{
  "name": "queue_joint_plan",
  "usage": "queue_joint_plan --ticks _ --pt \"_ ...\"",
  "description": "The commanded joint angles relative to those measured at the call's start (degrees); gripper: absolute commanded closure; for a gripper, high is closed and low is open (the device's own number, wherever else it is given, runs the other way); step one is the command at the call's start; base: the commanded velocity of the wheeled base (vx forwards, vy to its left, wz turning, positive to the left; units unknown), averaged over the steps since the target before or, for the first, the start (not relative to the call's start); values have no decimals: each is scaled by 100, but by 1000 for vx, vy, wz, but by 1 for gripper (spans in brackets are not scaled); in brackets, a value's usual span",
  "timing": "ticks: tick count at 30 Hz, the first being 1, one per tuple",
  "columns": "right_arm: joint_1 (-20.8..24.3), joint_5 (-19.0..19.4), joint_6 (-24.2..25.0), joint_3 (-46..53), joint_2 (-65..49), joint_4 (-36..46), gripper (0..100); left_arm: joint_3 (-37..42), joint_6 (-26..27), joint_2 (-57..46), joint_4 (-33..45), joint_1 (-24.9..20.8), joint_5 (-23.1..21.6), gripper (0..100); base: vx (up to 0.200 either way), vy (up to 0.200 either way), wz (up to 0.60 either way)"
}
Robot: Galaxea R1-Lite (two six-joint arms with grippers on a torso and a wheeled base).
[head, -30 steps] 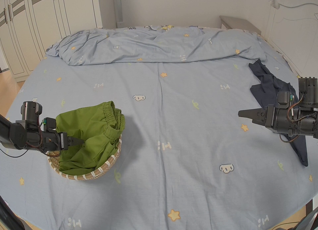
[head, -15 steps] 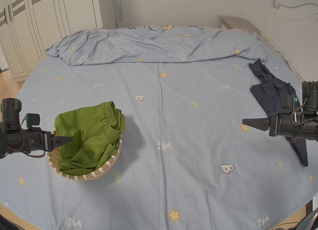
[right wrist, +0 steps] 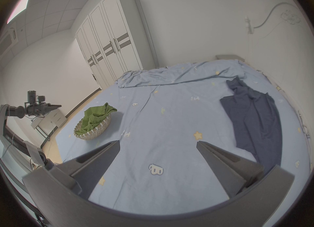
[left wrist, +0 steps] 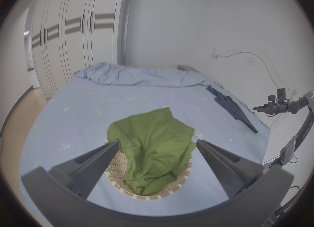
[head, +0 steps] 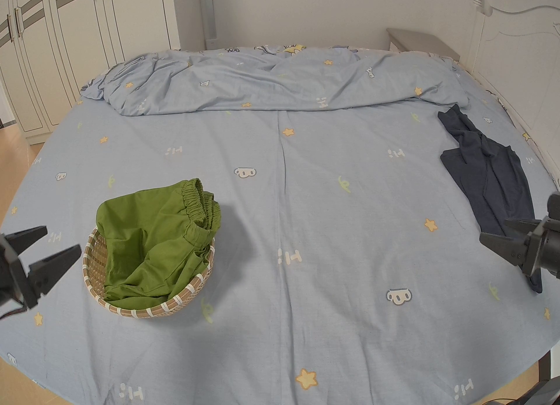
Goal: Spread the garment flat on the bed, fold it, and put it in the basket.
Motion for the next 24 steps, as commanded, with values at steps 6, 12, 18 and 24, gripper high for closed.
queue_joint_plan --ticks 6,12,18,24 --pt "-86 23 -149 993 -3893 2053 0 948 -599 -4461 2090 -670 3 0 0 0 0" --pt "20 23 -149 1107 -4877 3090 0 1721 -757 -5270 2117 -978 91 0 0 0 0" --pt "-59 -30 -132 1362 -5536 3679 0 2433 -476 -5270 1853 -969 1164 0 0 0 0" --pt "-59 -909 -114 1828 -5536 3556 0 2794 -546 -5270 1141 -969 3027 0 0 0 0"
